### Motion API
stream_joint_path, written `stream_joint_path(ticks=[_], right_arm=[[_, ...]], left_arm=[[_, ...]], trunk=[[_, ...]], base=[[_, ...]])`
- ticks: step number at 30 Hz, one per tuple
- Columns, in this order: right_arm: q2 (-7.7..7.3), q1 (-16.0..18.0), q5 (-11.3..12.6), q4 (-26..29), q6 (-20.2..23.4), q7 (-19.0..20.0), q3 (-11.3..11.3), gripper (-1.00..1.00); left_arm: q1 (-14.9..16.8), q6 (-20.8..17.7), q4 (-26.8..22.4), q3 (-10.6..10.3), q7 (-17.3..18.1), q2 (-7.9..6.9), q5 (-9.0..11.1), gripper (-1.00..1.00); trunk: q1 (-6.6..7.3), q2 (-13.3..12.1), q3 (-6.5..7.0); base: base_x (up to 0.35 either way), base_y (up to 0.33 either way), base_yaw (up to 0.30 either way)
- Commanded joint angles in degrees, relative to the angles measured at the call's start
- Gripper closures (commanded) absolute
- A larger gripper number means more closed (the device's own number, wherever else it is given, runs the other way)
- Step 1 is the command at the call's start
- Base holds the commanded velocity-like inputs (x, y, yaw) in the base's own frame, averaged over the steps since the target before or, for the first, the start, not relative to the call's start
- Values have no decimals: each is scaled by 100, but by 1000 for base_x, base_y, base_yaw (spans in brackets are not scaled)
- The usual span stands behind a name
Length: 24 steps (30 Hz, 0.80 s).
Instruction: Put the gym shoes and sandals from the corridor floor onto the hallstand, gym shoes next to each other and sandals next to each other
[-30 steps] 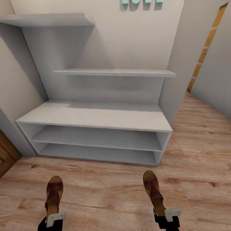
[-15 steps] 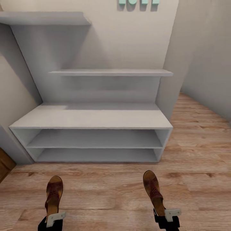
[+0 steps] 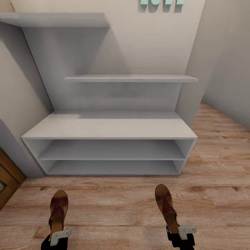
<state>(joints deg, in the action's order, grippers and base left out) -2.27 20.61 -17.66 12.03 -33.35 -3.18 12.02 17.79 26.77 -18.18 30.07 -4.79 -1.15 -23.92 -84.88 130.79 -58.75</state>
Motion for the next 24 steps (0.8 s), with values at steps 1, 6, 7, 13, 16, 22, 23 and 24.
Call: stream_joint_path(ticks=[1,6,7,13,16,22,23,24], right_arm=[[3,4,-41,-7,-15,-28,19,100],[15,4,-29,-8,-14,-33,19,100],[16,4,-28,-8,-14,-33,19,100],[-34,4,-27,13,-14,-45,43,100],[-107,4,-25,17,-12,-49,45,100],[-323,4,71,13,-6,-47,49,100],[-367,4,164,12,-4,-45,48,100],[-384,4,220,12,-2,-45,47,100]], left_arm=[[6,21,8,25,-39,1,-82,100],[6,21,7,25,-39,1,-82,100],[6,21,7,25,-39,1,-84,100],[19,3,4,-35,69,-7,-118,100],[51,-27,0,-24,314,-37,-120,100],[121,-122,-76,-14,1007,-62,-125,100],[179,-184,-109,-14,1122,-66,-132,100],[227,-234,-125,-15,1164,-69,-135,100]], trunk=[[1,2,-4],[1,2,-4],[1,2,-4],[1,2,-4],[1,2,-4],[1,2,-4],[1,2,-4],[1,2,-4]], base=[[-9,37,0],[-3,11,0],[-1,2,0],[0,0,0],[0,0,0],[0,0,0],[0,0,0],[0,0,0]])
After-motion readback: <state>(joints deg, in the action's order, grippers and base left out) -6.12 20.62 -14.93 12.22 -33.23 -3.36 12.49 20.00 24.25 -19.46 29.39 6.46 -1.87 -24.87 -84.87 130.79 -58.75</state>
